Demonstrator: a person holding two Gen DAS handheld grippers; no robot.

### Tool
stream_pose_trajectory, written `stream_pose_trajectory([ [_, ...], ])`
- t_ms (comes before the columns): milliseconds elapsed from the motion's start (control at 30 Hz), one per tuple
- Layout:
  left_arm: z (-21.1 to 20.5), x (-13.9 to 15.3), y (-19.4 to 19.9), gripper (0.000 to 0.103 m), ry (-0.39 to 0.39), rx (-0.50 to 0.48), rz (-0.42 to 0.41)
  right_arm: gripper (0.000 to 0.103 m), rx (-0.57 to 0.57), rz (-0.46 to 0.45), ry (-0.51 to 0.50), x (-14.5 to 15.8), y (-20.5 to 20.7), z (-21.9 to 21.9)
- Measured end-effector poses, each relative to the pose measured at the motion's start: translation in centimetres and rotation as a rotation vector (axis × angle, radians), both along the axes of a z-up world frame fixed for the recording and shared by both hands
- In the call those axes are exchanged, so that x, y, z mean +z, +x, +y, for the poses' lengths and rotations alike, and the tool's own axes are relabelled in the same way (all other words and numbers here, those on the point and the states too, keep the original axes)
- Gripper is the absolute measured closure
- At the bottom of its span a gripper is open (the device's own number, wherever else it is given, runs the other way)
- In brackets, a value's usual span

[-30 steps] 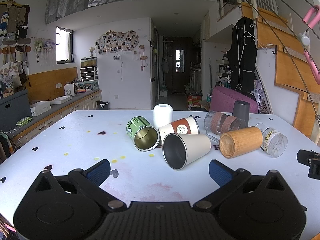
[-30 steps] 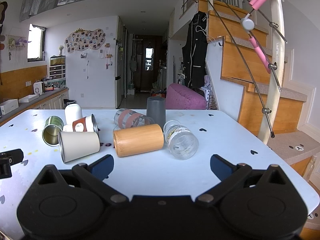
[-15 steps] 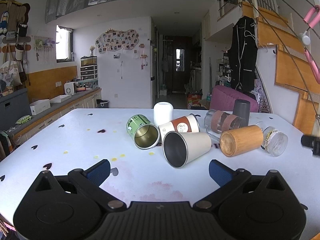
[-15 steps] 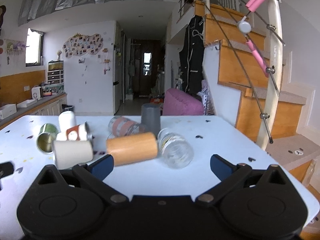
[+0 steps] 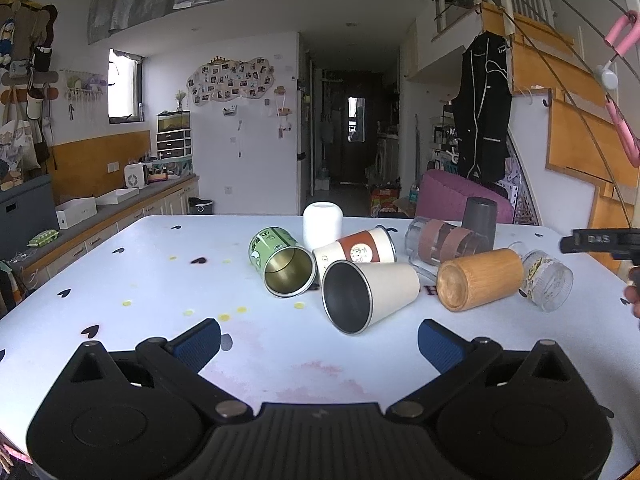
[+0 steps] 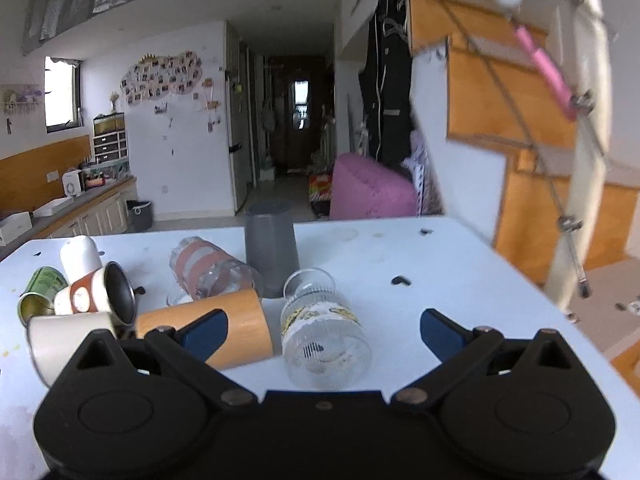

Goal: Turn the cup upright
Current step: 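Reach the right tool to the clear ribbed glass and close around it, then lift the glass with the right tool while the left tool grasps its bowl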

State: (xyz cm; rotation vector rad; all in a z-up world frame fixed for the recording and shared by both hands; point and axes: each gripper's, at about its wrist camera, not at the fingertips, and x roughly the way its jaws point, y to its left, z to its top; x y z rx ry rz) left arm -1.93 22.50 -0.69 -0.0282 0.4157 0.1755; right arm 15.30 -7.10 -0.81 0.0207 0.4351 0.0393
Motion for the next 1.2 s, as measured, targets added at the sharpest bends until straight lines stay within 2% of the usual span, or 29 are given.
stream_pose_trajectory([
  [200,0.0,-0.1,0.1,0.0,0.001,0.0,0.002,0.011,0.019,0.092,-0.015,-2.5,4.9,-0.3],
  [367,0.1,-0.3,0.2,0.0,-0.002,-0.006,0.013,0.014,0.039,0.186,-0.038,-5.0,7.7,-0.4],
  [467,0.2,-0.3,0.3,0.0,0.0,-0.003,0.016,0.018,0.045,0.191,-0.035,-5.8,8.0,-0.2],
  [500,0.2,-0.3,0.2,0.0,-0.001,-0.003,0.015,0.025,0.051,0.191,-0.029,-5.8,7.9,-0.1],
  [533,0.2,-0.2,0.2,0.0,-0.002,-0.004,0.013,0.026,0.06,0.189,-0.024,-5.8,7.9,-0.1],
  [633,0.2,-0.2,0.2,0.0,0.0,-0.007,0.009,0.027,0.047,0.196,-0.04,-5.8,7.5,0.2],
  [767,0.2,-0.2,0.2,0.0,-0.001,-0.007,0.009,0.027,0.016,0.196,-0.079,-5.8,5.6,0.6],
  [967,0.0,-0.5,0.5,0.0,-0.012,-0.023,0.023,0.027,0.006,0.196,-0.08,-5.7,0.1,-0.4],
  [1200,-1.0,-1.1,0.9,0.0,-0.022,-0.091,0.041,0.027,0.128,0.195,-0.099,-5.5,-7.3,-1.4],
])
